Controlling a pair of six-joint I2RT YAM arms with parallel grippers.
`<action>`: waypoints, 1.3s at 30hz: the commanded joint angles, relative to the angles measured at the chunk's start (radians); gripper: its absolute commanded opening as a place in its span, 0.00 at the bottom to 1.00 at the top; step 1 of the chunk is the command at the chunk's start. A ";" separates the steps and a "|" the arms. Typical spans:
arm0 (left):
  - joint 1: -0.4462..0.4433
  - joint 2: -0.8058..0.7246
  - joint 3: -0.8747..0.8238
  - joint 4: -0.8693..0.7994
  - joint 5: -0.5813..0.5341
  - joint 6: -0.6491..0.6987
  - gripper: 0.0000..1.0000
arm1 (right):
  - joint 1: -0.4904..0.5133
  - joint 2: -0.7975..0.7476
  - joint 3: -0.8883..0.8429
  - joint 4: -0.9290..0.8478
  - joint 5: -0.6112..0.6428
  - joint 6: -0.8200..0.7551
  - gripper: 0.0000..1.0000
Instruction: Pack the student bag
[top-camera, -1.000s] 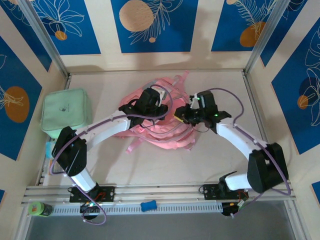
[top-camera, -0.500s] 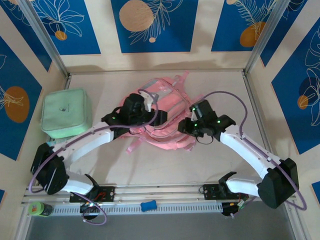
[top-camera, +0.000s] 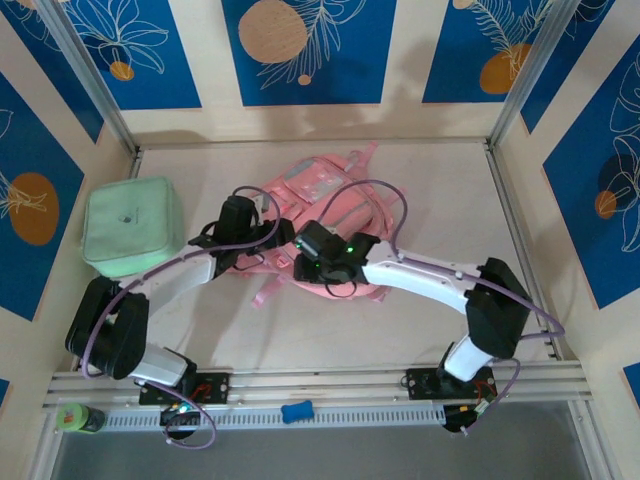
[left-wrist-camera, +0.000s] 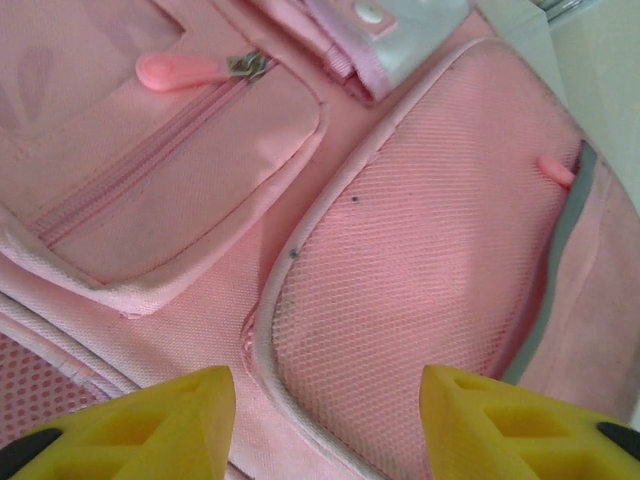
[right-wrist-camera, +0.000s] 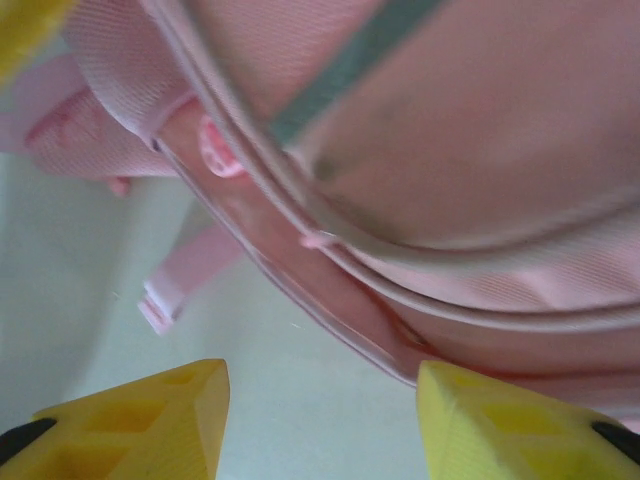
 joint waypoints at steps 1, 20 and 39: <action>0.009 0.041 -0.022 0.117 0.022 -0.055 0.50 | 0.004 0.048 0.033 0.039 0.098 0.071 0.52; -0.003 0.013 -0.143 0.136 -0.080 -0.087 0.44 | -0.026 0.247 0.127 0.055 0.169 0.124 0.32; -0.001 0.099 -0.188 0.229 -0.074 -0.137 0.41 | -0.038 0.286 0.175 0.010 0.211 0.014 0.21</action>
